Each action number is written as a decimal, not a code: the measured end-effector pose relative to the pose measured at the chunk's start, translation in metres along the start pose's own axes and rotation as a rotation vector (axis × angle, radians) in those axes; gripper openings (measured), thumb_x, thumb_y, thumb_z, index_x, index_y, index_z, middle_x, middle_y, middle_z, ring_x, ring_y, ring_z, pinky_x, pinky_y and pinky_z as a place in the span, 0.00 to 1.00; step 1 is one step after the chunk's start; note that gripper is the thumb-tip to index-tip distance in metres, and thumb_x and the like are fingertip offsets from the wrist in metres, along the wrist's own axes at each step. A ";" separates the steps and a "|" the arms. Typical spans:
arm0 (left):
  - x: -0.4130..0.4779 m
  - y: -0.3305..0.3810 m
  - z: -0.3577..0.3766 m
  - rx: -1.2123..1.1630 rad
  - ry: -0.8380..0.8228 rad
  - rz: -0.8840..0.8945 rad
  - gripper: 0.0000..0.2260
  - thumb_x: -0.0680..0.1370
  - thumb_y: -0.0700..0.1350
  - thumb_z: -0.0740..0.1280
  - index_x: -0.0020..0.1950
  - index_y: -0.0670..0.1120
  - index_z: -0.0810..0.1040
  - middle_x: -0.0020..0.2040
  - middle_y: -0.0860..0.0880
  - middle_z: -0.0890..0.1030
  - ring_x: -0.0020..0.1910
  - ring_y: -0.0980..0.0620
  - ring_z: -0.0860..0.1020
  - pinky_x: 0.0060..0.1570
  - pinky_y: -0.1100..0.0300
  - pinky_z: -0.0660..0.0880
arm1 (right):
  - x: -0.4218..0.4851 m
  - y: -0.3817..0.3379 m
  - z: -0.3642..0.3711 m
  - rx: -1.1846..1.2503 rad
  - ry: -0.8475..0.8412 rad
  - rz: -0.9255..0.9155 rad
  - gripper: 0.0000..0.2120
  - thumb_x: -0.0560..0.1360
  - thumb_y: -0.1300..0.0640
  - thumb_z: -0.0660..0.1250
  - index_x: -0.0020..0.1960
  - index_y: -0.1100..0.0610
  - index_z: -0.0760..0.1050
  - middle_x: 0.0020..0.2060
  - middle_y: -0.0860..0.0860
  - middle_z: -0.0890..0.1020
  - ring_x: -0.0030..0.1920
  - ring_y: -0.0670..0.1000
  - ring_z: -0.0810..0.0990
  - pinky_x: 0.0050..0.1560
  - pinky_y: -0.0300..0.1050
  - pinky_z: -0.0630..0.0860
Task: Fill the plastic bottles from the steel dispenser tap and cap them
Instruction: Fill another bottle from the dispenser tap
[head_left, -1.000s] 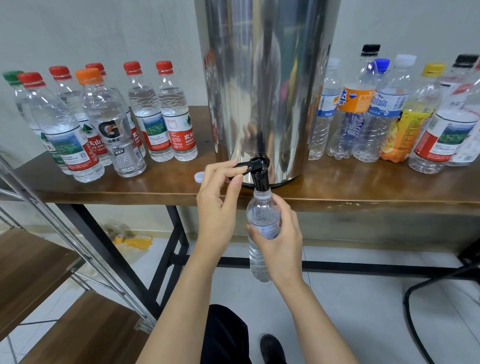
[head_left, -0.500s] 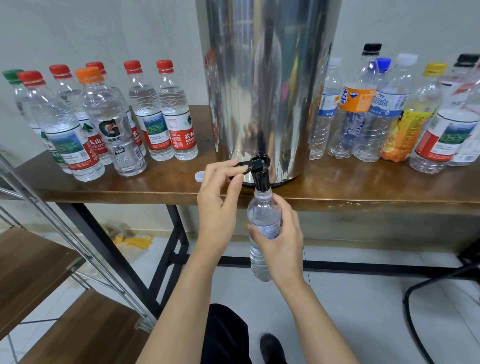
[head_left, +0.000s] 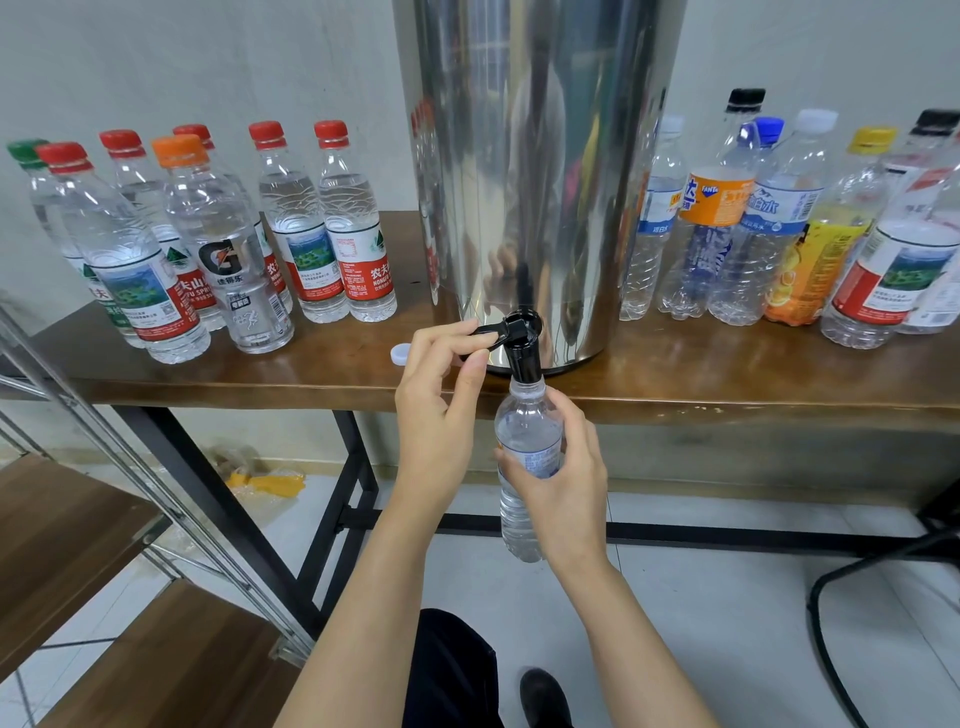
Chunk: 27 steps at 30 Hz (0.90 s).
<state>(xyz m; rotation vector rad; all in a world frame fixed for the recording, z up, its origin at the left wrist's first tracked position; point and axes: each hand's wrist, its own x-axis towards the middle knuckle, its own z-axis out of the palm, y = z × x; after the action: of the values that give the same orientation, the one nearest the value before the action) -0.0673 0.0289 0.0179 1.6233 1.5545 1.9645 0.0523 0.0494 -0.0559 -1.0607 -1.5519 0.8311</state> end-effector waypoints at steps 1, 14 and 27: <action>0.000 0.000 0.000 0.004 -0.001 -0.002 0.09 0.82 0.40 0.64 0.54 0.53 0.80 0.58 0.57 0.77 0.61 0.61 0.75 0.56 0.66 0.72 | 0.000 0.000 0.000 -0.004 0.001 -0.003 0.34 0.69 0.57 0.79 0.69 0.41 0.68 0.64 0.39 0.74 0.61 0.29 0.69 0.54 0.20 0.64; 0.000 -0.002 0.000 -0.002 -0.002 -0.002 0.08 0.82 0.39 0.64 0.54 0.51 0.81 0.58 0.55 0.77 0.61 0.60 0.75 0.59 0.65 0.72 | 0.002 0.000 0.000 -0.020 0.004 -0.015 0.35 0.69 0.57 0.79 0.67 0.37 0.66 0.64 0.40 0.73 0.59 0.27 0.68 0.54 0.20 0.64; 0.002 -0.003 -0.001 0.009 -0.010 0.043 0.10 0.81 0.40 0.65 0.54 0.55 0.80 0.58 0.55 0.77 0.61 0.60 0.75 0.56 0.65 0.72 | 0.001 0.000 0.001 -0.017 0.012 -0.019 0.35 0.69 0.58 0.79 0.67 0.37 0.66 0.63 0.40 0.73 0.59 0.27 0.69 0.52 0.20 0.64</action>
<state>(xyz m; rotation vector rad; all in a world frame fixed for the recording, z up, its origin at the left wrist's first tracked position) -0.0703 0.0306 0.0168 1.6809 1.5401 1.9707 0.0513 0.0505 -0.0553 -1.0598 -1.5588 0.7990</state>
